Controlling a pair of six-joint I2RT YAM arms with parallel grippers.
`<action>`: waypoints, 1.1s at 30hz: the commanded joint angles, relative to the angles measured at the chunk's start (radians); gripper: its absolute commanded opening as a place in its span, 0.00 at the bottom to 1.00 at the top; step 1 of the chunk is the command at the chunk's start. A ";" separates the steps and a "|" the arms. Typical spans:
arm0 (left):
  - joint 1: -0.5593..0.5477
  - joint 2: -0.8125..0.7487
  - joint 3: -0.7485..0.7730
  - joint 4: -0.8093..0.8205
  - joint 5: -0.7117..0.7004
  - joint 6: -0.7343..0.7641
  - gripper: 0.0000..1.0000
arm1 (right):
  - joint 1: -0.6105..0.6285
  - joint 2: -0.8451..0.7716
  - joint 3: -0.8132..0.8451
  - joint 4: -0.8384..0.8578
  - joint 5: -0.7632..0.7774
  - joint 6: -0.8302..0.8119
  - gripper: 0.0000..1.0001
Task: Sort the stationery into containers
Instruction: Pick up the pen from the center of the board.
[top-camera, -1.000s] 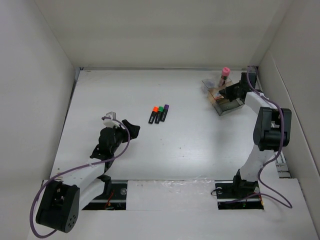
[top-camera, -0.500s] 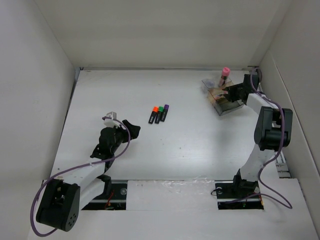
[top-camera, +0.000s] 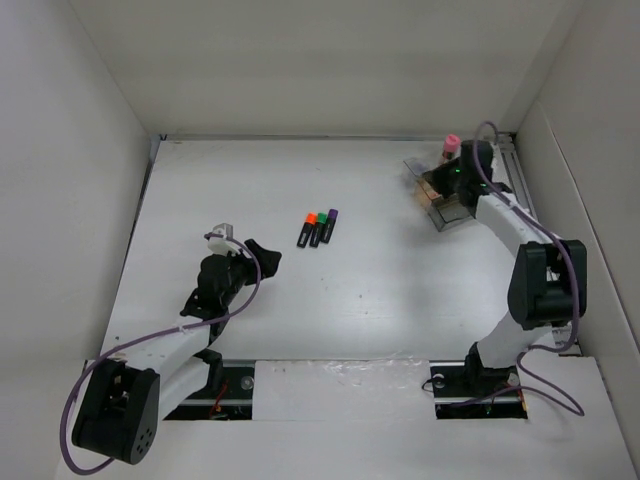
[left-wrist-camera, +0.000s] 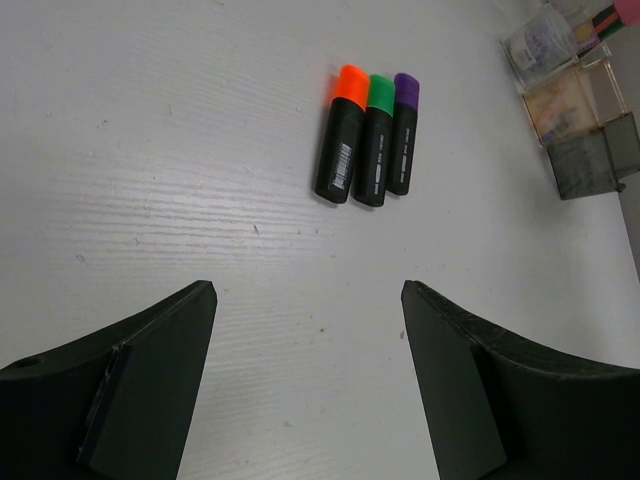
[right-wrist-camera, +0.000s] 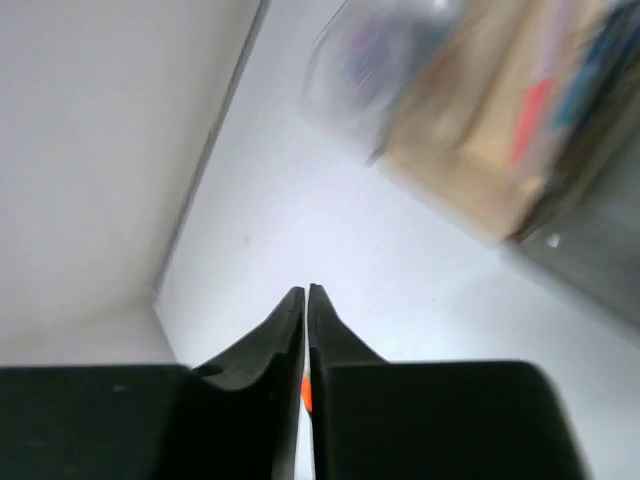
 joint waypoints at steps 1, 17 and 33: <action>-0.003 -0.025 0.028 0.051 0.016 0.006 0.72 | 0.208 -0.013 0.024 0.027 0.085 -0.108 0.04; -0.003 -0.039 0.019 0.028 -0.004 -0.004 0.72 | 0.631 0.384 0.408 -0.275 0.453 -0.289 0.47; -0.003 -0.020 0.019 0.037 -0.004 -0.004 0.72 | 0.668 0.531 0.520 -0.369 0.433 -0.347 0.48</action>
